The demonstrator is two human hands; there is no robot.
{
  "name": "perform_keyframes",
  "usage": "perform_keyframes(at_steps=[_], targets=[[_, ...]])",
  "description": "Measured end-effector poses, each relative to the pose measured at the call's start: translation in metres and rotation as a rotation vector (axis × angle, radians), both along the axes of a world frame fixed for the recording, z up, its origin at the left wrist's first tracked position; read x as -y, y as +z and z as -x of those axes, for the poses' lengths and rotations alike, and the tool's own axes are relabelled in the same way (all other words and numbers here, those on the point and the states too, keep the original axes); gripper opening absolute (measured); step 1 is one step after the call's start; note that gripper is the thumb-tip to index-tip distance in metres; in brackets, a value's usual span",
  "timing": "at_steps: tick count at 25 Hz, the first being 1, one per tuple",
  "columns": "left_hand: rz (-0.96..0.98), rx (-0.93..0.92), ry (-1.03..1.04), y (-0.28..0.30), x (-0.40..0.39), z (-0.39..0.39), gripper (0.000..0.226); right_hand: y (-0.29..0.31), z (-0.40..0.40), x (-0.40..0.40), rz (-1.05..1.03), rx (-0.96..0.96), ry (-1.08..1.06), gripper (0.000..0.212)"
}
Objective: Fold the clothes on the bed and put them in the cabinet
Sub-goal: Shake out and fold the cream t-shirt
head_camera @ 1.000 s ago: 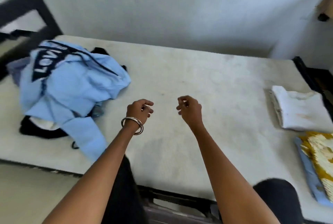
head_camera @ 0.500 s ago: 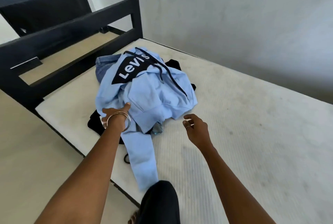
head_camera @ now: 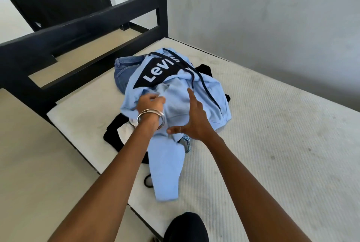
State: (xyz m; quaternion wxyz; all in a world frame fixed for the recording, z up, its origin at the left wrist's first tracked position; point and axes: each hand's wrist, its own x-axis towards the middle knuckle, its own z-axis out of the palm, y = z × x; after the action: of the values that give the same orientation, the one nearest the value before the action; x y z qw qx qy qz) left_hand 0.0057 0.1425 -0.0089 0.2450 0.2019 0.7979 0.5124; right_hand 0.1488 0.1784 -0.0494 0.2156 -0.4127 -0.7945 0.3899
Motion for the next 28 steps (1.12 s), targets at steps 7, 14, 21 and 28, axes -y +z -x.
perform_keyframes(at_steps=[7, 14, 21, 28], targets=[[-0.454, 0.139, -0.476, 0.051, 0.002, -0.005, 0.014, 0.060, 0.015, -0.039, 0.055, -0.183, -0.606, 0.030], [0.172, -0.042, 0.046, -0.043, 0.019, 0.101, 0.014, 0.088, -0.043, -0.124, 0.143, -1.181, -1.026, 0.026], [0.242, -0.587, -0.338, -0.044, -0.027, 0.072, 0.070, 0.015, -0.063, -0.127, 0.628, -1.043, -0.889, 0.033], [0.598, -0.938, -0.547, -0.044, -0.087, 0.060, 0.046, -0.006, -0.038, -0.123, -0.469, 0.477, -0.268, 0.107]])
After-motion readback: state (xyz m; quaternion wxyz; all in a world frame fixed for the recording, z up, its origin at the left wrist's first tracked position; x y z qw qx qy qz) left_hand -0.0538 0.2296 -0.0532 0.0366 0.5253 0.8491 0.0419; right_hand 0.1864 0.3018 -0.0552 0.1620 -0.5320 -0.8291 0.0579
